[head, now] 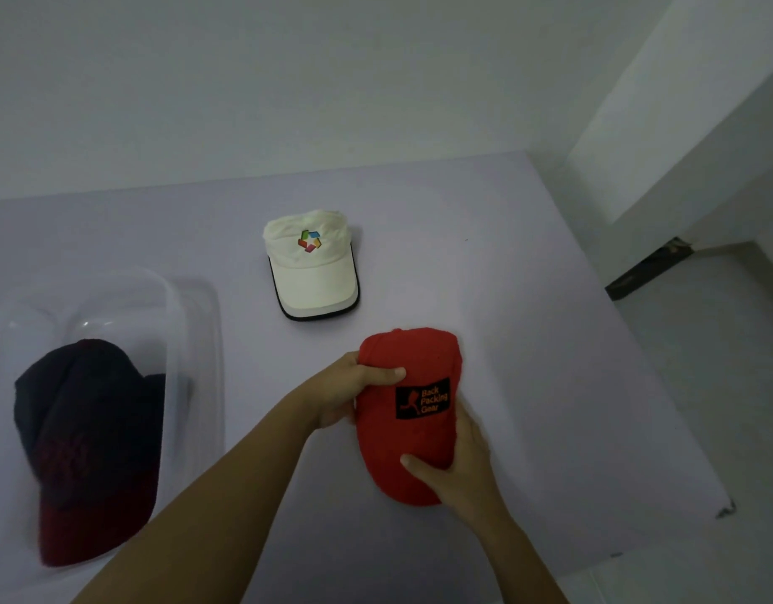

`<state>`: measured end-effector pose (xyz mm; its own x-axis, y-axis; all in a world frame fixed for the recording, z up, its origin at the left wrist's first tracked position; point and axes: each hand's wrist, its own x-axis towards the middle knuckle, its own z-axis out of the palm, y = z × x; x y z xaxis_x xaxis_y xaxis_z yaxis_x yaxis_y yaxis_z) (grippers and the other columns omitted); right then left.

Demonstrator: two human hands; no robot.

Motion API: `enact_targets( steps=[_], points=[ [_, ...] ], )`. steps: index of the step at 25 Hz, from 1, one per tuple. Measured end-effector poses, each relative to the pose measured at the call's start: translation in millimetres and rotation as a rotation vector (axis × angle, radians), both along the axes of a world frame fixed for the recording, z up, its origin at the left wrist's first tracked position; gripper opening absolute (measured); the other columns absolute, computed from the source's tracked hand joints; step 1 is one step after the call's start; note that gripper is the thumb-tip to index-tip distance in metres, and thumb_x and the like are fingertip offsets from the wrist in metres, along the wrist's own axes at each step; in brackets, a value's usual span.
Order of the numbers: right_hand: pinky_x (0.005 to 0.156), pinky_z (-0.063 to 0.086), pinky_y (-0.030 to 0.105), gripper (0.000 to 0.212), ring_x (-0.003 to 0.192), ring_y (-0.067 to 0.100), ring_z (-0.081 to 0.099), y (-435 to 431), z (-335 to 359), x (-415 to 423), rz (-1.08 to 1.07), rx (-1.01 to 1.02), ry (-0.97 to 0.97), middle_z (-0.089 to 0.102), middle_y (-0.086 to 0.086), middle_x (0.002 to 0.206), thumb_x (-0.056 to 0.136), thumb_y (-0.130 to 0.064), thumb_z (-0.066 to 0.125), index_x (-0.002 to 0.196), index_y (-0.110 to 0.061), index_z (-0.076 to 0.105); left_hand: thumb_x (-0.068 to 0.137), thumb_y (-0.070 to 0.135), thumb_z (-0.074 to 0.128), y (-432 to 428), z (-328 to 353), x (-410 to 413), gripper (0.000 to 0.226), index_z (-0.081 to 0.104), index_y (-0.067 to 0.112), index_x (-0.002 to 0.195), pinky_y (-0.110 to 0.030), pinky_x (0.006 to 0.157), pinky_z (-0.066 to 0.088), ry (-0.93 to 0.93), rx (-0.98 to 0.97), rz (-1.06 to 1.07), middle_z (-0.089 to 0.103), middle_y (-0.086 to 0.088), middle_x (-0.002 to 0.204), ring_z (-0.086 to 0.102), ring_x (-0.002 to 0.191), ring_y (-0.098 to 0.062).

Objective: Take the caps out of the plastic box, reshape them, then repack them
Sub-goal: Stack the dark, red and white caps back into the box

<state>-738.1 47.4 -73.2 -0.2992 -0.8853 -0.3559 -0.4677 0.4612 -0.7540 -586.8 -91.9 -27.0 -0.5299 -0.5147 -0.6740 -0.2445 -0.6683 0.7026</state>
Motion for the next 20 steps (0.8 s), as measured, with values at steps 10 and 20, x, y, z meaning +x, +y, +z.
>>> enact_targets(
  steps=[10, 20],
  points=[
    [0.104, 0.036, 0.032, 0.106, 0.135, 0.007, 0.029, -23.6, 85.1, 103.3, -0.01, -0.231, -0.123, 0.023, -0.011, 0.151, 0.056, -0.057, 0.076, 0.143, -0.041, 0.019, 0.074, 0.023, 0.075, -34.2, 91.8, 121.4, 0.054, 0.056, 0.024, 0.123, -0.048, 0.086, 0.055, 0.123, -0.354, 0.065, 0.07, -0.004, 0.114, 0.068, 0.103, -0.024],
    [0.106, 0.036, 0.024, 0.067, 0.121, 0.0, 0.039, -69.5, 89.8, 266.3, 0.4, -0.126, -0.138, 0.036, -0.015, 0.133, 0.083, -0.036, 0.066, 0.138, -0.033, 0.029, 0.077, 0.024, 0.07, -75.4, 174.7, 329.4, 0.054, 0.053, 0.023, 0.128, -0.051, 0.088, 0.053, 0.051, -0.706, 0.356, 0.068, -0.002, 0.119, 0.066, 0.106, -0.023]
  ],
)
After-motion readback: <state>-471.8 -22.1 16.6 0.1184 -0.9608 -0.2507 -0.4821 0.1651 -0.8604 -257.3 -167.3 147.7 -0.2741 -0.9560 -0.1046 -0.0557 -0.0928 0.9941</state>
